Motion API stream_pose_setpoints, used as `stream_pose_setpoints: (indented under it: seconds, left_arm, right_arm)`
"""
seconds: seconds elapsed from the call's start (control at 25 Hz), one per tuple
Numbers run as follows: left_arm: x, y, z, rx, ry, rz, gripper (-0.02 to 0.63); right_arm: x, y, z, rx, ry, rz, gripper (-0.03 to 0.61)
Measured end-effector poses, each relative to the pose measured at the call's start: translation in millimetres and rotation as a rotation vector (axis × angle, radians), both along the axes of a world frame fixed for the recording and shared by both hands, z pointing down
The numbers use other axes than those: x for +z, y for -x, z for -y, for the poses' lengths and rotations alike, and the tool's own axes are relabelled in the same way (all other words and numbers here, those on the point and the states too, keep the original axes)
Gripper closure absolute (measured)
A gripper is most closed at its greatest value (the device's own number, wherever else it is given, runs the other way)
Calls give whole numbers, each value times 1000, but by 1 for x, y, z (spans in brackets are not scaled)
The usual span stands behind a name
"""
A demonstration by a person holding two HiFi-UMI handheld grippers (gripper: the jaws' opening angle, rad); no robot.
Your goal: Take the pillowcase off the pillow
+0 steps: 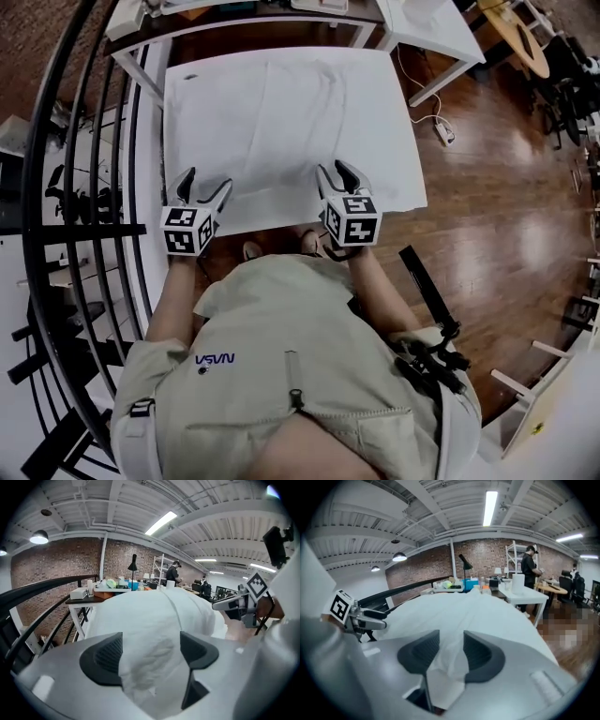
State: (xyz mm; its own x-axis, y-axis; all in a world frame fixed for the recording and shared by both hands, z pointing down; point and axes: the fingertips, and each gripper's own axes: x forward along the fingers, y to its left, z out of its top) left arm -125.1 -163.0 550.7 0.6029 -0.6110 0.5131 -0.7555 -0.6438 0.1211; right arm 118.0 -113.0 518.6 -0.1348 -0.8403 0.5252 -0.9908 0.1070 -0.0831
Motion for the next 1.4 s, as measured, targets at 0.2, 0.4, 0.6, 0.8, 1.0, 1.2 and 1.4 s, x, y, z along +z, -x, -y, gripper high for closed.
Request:
stream_pose_setpoints:
  seconds: [0.2,0.4,0.6,0.8,1.0,1.2,1.4]
  left_arm:
    - [23,-6,2,13,24,57,250]
    - [27,-10,6,0,-34,154,465]
    - [7,6,12,-88,-46,93,601]
    - [-12,12,14,-131,-58,24,601]
    - [-47,42,35,-255,-71,-112,601]
    - [-84,71,60,-363,-119,-202,601]
    - [-68,88,64,-423,-65,-261,601]
  right_arm:
    - [38,34,-5,-75,87,-35,394]
    - [57,38,9,-81,142,-151,400]
    - [41,30,2,-44,123,-137,529]
    - [29,14,-9,-7,93,-117,555]
    - [-1,-12,-12,72,13,-92,560]
    - [-35,-54,-12,178,-80,-134,565]
    - [-17,-101,-25,317,-33,-50,566]
